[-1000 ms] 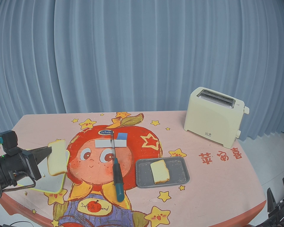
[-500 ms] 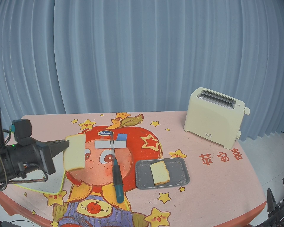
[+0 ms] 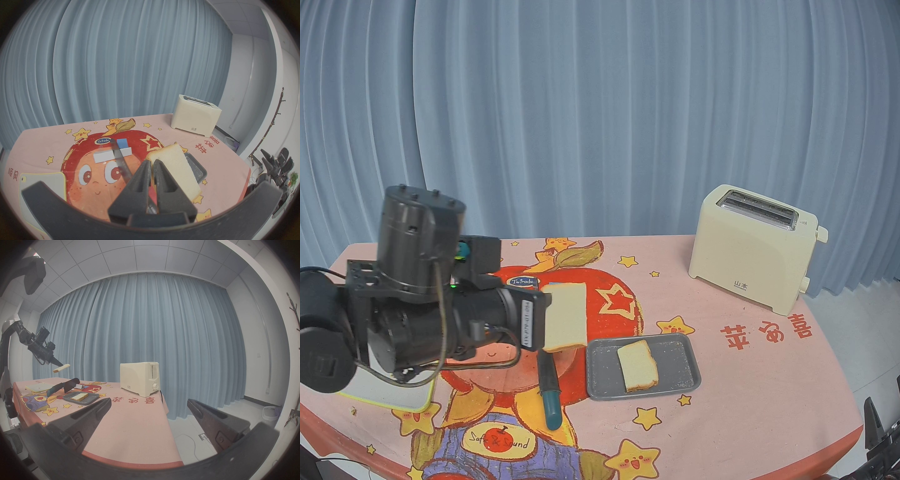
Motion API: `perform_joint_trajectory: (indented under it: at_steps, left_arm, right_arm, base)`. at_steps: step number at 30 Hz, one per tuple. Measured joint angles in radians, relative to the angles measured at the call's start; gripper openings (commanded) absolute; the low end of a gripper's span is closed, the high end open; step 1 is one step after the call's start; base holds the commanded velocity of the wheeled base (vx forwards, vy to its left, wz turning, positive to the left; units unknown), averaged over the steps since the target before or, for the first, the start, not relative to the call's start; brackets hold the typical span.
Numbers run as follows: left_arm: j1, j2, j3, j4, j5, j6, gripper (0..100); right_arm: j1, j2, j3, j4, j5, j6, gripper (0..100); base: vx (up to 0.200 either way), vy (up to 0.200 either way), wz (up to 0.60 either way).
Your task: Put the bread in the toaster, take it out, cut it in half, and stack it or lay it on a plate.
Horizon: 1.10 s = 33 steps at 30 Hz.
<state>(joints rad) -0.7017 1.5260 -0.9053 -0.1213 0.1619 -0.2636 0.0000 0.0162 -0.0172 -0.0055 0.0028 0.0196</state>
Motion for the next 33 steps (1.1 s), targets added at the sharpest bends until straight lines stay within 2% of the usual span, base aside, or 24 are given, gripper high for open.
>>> perform_joint_trajectory:
  at_steps: [3,5,14,23,27,33]
  left_arm:
    - [-0.035,0.058,-0.036,0.003,0.040,-0.024,0]
    - [-0.050,0.090,-0.052,0.002,0.051,-0.029,0]
    - [-0.071,0.191,-0.073,0.002,0.056,-0.060,0]
    - [-0.075,0.244,-0.079,0.002,0.057,-0.063,0]
    - [-0.091,0.270,-0.092,0.002,0.059,-0.086,0]
    - [-0.100,0.307,-0.115,0.007,0.063,-0.092,0]
  right_arm:
    - [0.000,0.000,0.000,0.000,0.000,0.000,100]
    - [0.000,0.000,0.000,0.000,0.000,0.000,100]
    - [0.000,0.000,0.000,0.000,0.000,0.000,100]
    - [0.000,0.000,0.000,0.000,0.000,0.000,100]
    - [0.000,0.000,0.000,0.000,0.000,0.000,100]
    - [0.000,0.000,0.000,0.000,0.000,0.000,100]
  base:
    - [0.000,0.000,0.00]
    - [0.000,0.000,0.00]
    - [0.000,0.000,0.00]
    - [0.000,0.000,0.00]
    - [0.000,0.000,0.00]
    - [0.000,0.000,0.00]
